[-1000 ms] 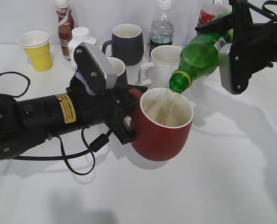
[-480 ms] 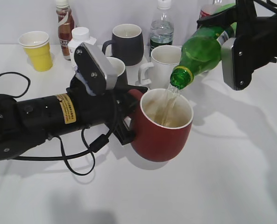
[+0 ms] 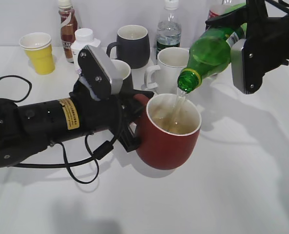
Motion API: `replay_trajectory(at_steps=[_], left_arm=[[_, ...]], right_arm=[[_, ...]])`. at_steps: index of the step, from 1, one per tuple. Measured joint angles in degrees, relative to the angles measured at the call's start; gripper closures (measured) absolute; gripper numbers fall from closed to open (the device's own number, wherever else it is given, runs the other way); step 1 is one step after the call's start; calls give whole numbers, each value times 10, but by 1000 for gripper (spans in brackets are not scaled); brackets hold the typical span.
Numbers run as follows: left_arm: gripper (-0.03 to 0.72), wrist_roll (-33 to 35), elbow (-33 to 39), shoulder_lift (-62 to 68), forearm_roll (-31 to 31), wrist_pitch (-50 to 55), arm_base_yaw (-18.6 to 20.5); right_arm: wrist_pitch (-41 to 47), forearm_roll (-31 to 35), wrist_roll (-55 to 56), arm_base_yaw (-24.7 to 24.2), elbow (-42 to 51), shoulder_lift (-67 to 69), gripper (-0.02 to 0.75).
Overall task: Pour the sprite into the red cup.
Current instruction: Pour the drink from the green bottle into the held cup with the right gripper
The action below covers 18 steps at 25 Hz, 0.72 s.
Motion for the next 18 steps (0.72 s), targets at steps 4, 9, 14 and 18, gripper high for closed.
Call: replay_trajectory(at_steps=[4, 9, 14, 18], left_arm=[[611, 0, 0, 0, 0, 0, 0], [611, 0, 0, 0, 0, 0, 0], [611, 0, 0, 0, 0, 1, 0], [611, 0, 0, 0, 0, 4, 0]], right_arm=[[0, 0, 0, 0, 0, 0, 320], [0, 0, 0, 0, 0, 0, 321], [1, 1, 0, 0, 0, 0, 321], [3, 1, 1, 0, 0, -1, 321]])
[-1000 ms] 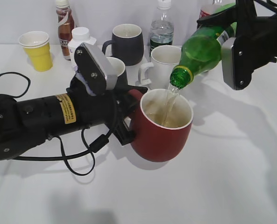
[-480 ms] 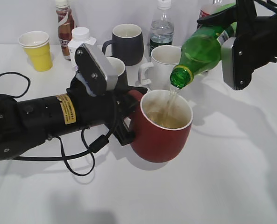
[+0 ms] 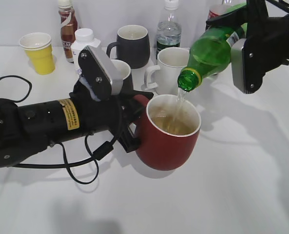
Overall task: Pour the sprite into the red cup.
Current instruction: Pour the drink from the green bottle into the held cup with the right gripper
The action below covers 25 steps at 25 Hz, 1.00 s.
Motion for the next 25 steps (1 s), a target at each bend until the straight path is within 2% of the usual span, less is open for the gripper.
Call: replay_trajectory(at_steps=[6, 13, 17, 21, 25], left_arm=[[611, 1, 0, 0, -8, -9, 0], [611, 1, 0, 0, -65, -31, 0], [611, 1, 0, 0, -80, -39, 0], [611, 1, 2, -8, -110, -46, 0], [611, 25, 19, -34, -161, -52, 0]], right_arm=[[10, 1, 60, 0, 0, 0, 321], [11, 0, 155, 0, 3, 0, 321], [7, 0, 259, 0, 9, 0, 321], [-7, 2, 412, 0, 12, 0, 321], [-9, 45, 509, 0, 12, 0, 321]])
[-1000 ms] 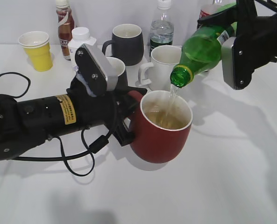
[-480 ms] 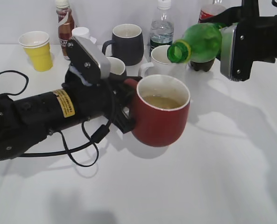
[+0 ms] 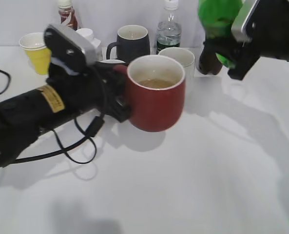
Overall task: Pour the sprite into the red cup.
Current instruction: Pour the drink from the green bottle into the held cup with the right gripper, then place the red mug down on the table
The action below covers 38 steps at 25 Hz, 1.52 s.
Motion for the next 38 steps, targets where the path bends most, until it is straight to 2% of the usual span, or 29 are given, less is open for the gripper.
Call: replay_trajectory(at_steps=[3, 8, 10, 17, 22, 27, 34, 38], left_arm=[[611, 36, 24, -25, -46, -1, 0], [611, 108, 58, -70, -167, -1, 0], [611, 144, 69, -86, -210, -4, 0], [611, 204, 89, -98, -366, -5, 0], [611, 215, 98, -98, -452, -53, 0], [611, 216, 109, -99, -485, -79, 38], [611, 217, 112, -99, -491, -78, 115], [611, 217, 112, -99, -489, -60, 151]], right_arm=[[5, 69, 29, 0, 0, 2, 321], [40, 151, 70, 0, 0, 8, 321], [54, 163, 90, 0, 0, 12, 321], [40, 171, 153, 0, 1, 15, 325], [34, 181, 157, 0, 1, 21, 325], [26, 191, 157, 0, -9, 21, 325], [35, 209, 158, 0, -33, 21, 325], [57, 241, 158, 0, -47, 21, 325]])
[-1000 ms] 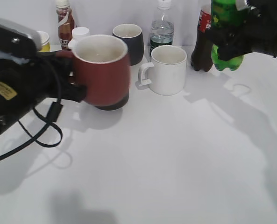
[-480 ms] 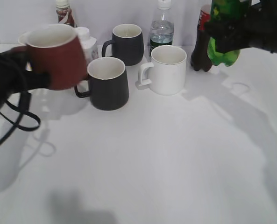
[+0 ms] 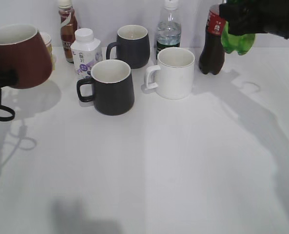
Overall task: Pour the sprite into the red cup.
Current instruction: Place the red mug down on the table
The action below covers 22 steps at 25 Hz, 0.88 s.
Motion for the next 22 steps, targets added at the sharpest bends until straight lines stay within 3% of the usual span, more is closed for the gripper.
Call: replay_trajectory(at_steps=[6, 15, 22], left_arm=[[611, 0, 1, 27, 44, 1, 34], [611, 2, -5, 111, 80, -56, 36], [611, 1, -61, 156, 96, -50, 36]], right_arm=[[-1, 47, 0, 0, -1, 0, 328], [31, 87, 30, 0, 8, 0, 328], [57, 95, 31, 0, 10, 0, 328]])
